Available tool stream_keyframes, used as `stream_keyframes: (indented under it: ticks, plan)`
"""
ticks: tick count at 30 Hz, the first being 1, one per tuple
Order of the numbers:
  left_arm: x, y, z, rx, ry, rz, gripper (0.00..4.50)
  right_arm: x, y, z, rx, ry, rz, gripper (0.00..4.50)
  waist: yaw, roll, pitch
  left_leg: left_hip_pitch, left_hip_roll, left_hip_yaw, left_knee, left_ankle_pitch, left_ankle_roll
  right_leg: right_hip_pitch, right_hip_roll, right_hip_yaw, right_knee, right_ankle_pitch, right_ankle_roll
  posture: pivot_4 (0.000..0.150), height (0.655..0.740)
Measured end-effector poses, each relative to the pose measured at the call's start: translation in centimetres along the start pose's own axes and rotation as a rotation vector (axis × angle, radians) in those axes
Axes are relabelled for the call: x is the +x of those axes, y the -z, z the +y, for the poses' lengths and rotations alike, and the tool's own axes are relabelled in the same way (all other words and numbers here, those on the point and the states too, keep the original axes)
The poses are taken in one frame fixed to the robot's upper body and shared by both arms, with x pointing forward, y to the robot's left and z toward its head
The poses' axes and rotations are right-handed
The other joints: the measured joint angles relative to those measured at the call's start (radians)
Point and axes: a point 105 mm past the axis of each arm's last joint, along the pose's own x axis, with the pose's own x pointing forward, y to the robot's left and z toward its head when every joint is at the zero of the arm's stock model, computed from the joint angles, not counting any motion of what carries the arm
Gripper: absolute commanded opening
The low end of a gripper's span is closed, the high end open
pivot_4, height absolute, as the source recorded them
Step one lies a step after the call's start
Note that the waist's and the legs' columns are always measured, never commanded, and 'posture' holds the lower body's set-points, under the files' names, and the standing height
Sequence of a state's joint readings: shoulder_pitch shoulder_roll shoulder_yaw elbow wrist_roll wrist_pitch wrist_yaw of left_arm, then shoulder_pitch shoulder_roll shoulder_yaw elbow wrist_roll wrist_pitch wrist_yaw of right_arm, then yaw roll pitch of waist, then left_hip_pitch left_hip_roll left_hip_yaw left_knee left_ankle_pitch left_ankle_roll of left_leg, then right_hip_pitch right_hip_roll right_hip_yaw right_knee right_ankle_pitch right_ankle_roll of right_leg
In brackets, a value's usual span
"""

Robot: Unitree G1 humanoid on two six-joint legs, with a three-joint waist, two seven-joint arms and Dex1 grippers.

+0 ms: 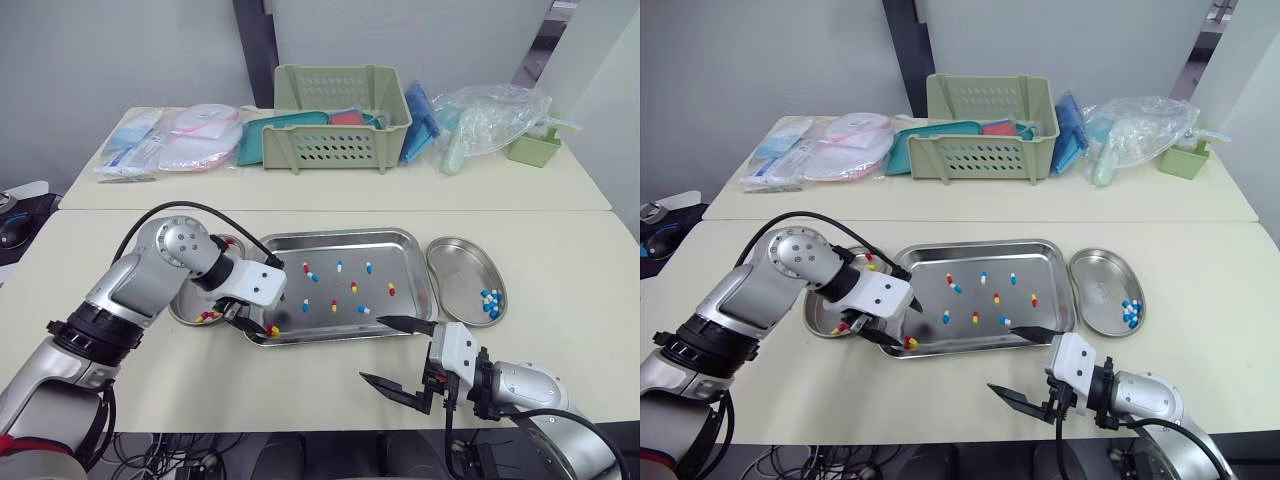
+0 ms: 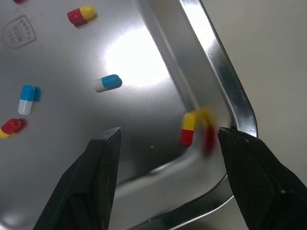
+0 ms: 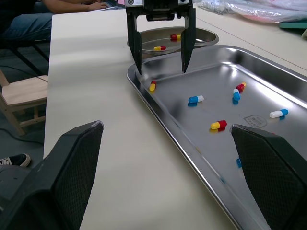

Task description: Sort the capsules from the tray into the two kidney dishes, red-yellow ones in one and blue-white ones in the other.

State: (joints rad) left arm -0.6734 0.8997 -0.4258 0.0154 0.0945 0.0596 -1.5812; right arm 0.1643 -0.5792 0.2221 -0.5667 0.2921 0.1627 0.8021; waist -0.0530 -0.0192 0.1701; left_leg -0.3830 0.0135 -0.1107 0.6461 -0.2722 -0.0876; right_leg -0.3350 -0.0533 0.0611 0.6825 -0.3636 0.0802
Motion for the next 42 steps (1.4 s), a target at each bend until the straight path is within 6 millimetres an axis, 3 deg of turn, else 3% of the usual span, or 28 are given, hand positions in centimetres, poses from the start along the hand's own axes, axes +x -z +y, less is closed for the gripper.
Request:
stream_keyframes:
  ticks: [15, 19, 26, 38, 42]
  plan:
    - [1.2, 0.4, 0.4, 0.041, -0.024, 0.025, 3.24, 0.0, 0.0, 0.0, 0.002, 0.005, 0.001, 4.5, -0.002, 0.0, 0.0, 0.0, 0.0, 0.0, 0.0, 0.0, 0.0, 0.0, 0.0, 0.0, 0.0, 0.0, 0.0, 0.15, 0.74]
    - [1.6, 0.4, 0.4, 0.039, -0.014, 0.021, 2.38, 0.0, 0.0, 0.0, 0.002, 0.006, 0.001, 4.5, -0.002, 0.0, 0.0, 0.0, 0.0, 0.0, 0.0, 0.0, 0.0, 0.0, 0.0, 0.0, 0.0, 0.0, 0.0, 0.15, 0.74]
    - [1.8, 0.4, 0.2, 0.032, -0.006, 0.018, 0.04, 0.0, 0.0, -0.1, 0.003, 0.015, 0.0, 4.5, -0.001, 0.0, 0.0, 0.0, 0.0, 0.0, 0.0, 0.0, 0.0, 0.0, 0.0, 0.0, 0.0, 0.0, 0.0, 0.15, 0.74]
    - [1.8, 0.2, 0.5, 0.027, -0.028, 0.0, 0.04, 0.1, 0.0, 0.0, 0.005, 0.012, -0.001, 4.5, 0.0, 0.0, 0.0, 0.0, 0.0, 0.0, 0.0, 0.0, 0.0, 0.0, 0.0, 0.0, 0.0, 0.0, 0.0, 0.15, 0.74]
    - [-0.3, -0.8, 1.9, -0.012, -0.125, -0.055, 0.04, 0.2, -0.1, -0.2, -0.006, 0.011, -0.005, 4.5, -0.001, 0.0, 0.0, 0.0, 0.0, 0.0, 0.0, 0.0, 0.0, 0.0, 0.0, 0.0, 0.0, 0.0, 0.0, 0.15, 0.74]
